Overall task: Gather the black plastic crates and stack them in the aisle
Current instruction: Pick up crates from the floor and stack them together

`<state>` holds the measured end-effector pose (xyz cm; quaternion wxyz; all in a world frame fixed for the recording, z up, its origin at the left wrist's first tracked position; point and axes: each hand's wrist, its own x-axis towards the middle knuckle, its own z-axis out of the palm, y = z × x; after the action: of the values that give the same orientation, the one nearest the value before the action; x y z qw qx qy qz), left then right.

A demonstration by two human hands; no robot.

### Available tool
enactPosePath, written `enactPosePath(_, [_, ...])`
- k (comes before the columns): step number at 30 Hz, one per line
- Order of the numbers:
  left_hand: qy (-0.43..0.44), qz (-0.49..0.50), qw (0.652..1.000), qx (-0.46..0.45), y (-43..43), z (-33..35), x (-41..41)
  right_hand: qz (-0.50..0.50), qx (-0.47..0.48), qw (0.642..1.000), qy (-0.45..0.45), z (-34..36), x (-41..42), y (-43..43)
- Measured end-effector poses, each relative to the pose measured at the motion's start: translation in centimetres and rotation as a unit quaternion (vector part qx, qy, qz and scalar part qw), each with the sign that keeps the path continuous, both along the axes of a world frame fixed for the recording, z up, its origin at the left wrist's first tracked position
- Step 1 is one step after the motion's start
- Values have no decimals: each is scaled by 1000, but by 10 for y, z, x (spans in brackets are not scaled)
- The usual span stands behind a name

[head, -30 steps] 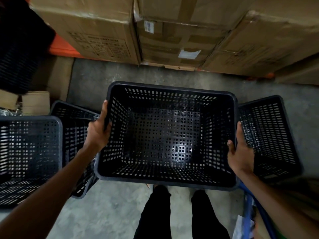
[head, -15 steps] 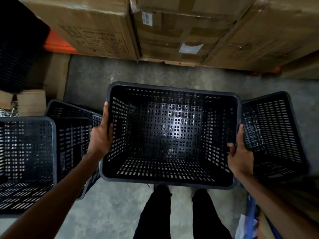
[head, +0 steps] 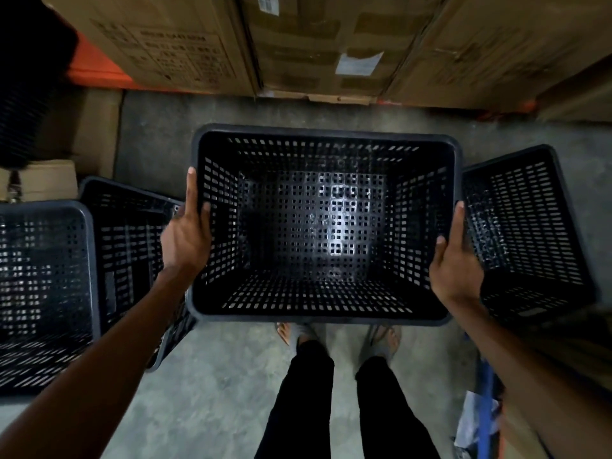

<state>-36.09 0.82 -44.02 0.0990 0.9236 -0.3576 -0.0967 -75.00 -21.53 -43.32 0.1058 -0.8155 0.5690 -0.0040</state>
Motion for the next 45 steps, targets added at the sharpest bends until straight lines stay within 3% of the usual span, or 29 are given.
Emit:
enactPosePath(4, [-76, -60, 995, 25, 23, -5, -12, 66, -43, 994, 73, 2, -4, -4])
enactPosePath(7, [-67, -89, 993, 38, 31, -10, -14, 143, -13, 986, 89, -4, -7, -8])
enactPosePath(11, [-90, -101, 990, 37, 28, -13, -19, 135, -15, 988, 77, -11, -9, -10])
enactPosePath(22, [-49, -110, 989, 85, 24, -5, -15, 160, 11, 985, 57, -19, -12, -19])
enactPosePath(27, [-14, -87, 990, 106, 22, 9, -21, 158, 83, 981, 77, 4, 1, -13])
enactPosePath(30, [31, -19, 995, 97, 13, 34, -37, 154, 148, 977, 22, 31, -1, -12])
enactPosePath(33, [67, 14, 996, 61, -26, 68, -80, 87, 156, 983, -42, 62, -29, -8])
enactPosePath(38, [85, -216, 971, -48, -160, 119, -195, -86, 186, 975, -88, 74, -117, -20])
enactPosePath(42, [107, -288, 949, -70, -271, 128, -287, -233, 254, 937, -64, 38, -188, -41])
enactPosePath(45, [138, -297, 945, -31, -337, 102, -335, -269, 309, 909, -73, -1, -233, -64])
